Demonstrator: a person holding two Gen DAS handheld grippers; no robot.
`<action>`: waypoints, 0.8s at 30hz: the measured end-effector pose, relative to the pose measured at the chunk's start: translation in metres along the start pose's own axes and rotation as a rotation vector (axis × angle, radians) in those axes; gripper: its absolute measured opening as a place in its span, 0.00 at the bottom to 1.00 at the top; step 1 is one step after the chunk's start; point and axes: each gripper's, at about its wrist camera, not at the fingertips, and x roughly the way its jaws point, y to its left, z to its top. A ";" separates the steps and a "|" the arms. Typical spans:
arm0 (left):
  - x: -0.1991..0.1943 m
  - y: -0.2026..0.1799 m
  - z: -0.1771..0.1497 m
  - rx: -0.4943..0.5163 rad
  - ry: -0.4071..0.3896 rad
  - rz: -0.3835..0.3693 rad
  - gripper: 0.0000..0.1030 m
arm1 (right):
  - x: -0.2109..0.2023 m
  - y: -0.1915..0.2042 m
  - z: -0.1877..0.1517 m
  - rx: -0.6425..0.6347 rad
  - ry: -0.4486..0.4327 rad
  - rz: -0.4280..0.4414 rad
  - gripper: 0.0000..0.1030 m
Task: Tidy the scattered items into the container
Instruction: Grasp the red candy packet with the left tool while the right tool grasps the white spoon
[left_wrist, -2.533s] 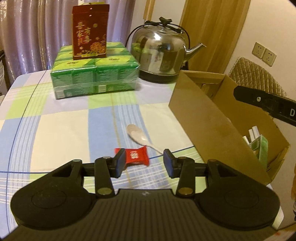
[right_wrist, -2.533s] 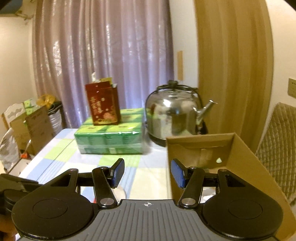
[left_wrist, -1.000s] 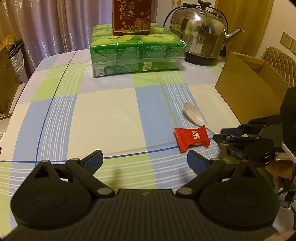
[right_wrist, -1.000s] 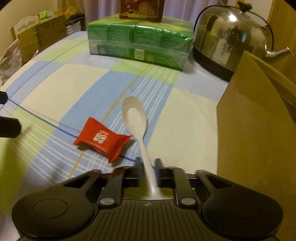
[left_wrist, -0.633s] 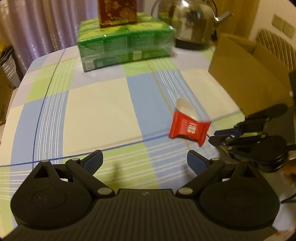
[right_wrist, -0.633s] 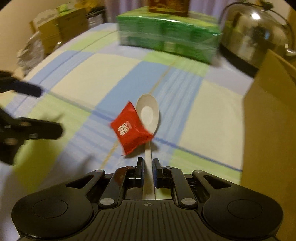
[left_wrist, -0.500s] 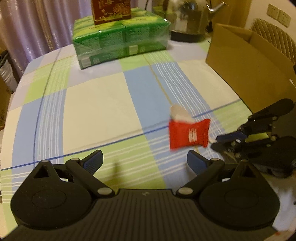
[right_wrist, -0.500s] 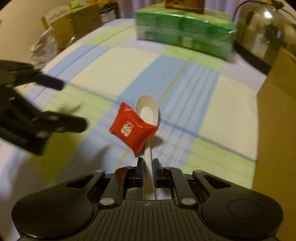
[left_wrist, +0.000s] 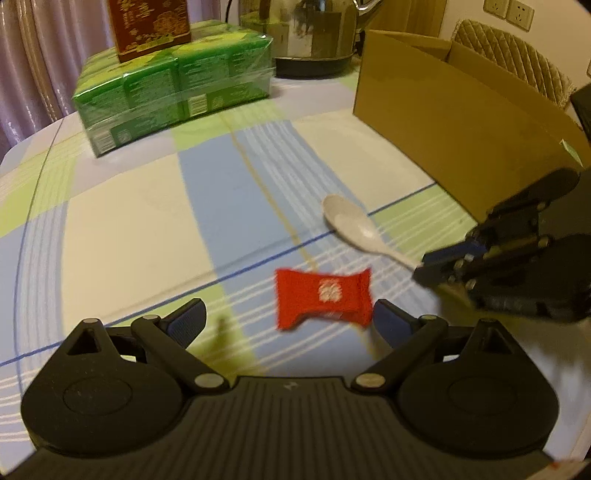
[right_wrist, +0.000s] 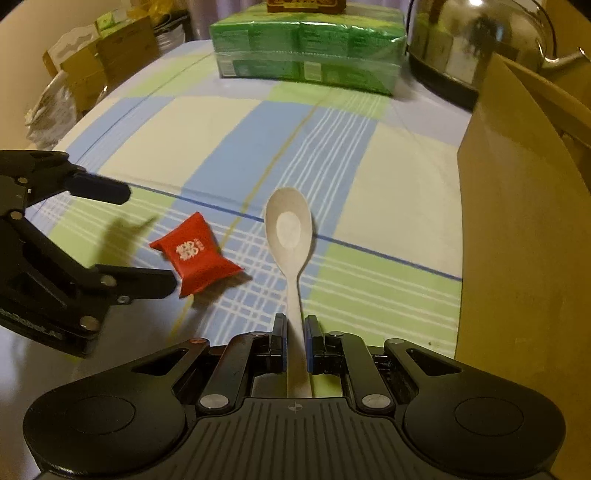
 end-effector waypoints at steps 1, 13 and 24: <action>0.002 -0.002 0.002 0.009 -0.002 0.001 0.92 | -0.001 0.000 0.000 0.000 -0.001 0.001 0.06; 0.033 -0.010 0.005 0.011 0.037 0.042 0.77 | -0.010 -0.016 0.005 0.073 -0.051 -0.013 0.53; 0.021 -0.012 0.000 0.059 0.080 0.027 0.39 | -0.012 -0.010 0.014 0.065 -0.074 -0.005 0.54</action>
